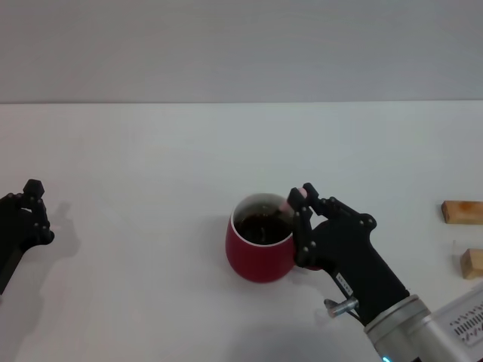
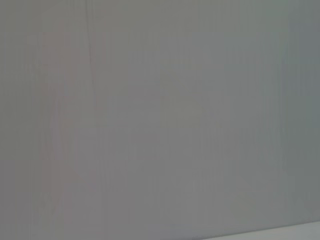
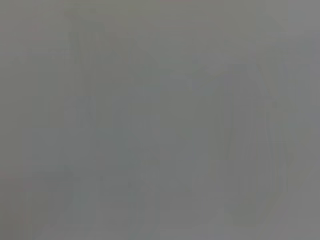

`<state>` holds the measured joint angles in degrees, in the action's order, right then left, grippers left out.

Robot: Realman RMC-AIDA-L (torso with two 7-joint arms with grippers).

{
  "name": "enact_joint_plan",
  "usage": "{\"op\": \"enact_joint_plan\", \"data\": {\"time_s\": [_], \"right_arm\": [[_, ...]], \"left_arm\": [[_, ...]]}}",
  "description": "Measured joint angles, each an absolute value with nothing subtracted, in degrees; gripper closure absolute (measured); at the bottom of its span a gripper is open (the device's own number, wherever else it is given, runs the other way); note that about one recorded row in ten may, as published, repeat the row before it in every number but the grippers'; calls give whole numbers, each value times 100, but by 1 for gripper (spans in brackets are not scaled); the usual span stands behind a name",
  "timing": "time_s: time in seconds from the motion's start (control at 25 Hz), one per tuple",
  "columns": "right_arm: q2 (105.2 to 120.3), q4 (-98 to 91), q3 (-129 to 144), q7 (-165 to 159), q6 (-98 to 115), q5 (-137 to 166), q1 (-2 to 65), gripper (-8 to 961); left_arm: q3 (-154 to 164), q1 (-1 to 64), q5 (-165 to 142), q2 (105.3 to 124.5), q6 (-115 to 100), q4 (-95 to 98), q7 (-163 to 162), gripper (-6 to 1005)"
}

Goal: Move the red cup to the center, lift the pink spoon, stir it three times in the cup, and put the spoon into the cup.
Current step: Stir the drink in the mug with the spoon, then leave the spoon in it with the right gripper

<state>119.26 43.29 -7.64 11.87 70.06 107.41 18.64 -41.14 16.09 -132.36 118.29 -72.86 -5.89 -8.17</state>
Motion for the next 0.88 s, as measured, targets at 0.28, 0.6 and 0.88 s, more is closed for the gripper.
{"op": "enact_joint_plan", "data": {"time_s": [0.28,0.6,0.88], "right_arm": [[11913,4347,-765,1190,7195,10758,1557,922],[11905,4539,-570,1193,7215,10776,1290,922],[11940,4640,-268,1194,7125,10781,1538,922]], "left_arm": [[-4099,1614,-13245,11840,-7286,-588,-817,1001],[-4066,1617,-13245,11839,-7286,-589,-819,1000],[-4069,1616,-13245,11838,-7286,-589,-818,1000]]}}
